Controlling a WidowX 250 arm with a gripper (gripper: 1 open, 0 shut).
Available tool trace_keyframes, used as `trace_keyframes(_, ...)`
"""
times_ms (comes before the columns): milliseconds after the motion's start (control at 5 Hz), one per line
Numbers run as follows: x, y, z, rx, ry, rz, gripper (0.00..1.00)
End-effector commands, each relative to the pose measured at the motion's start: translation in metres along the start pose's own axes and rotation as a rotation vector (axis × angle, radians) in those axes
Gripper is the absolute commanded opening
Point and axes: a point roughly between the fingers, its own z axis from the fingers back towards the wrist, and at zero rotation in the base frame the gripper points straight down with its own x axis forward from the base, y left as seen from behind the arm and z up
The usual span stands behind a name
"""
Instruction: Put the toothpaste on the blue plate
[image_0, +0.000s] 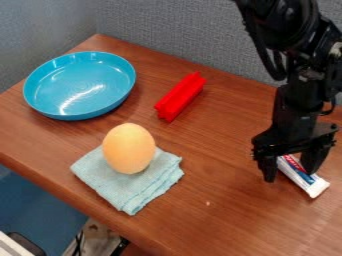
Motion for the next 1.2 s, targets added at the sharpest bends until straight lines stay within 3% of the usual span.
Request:
trace_keyframes(0, 0.0030, -0.0009, 0.0053, -0.016, -0.016, 0.000, 1.00)
trace_keyframes(1000, 0.0118, 0.0049, 0.0053, -0.027, -0.039, 0.018, 1.00)
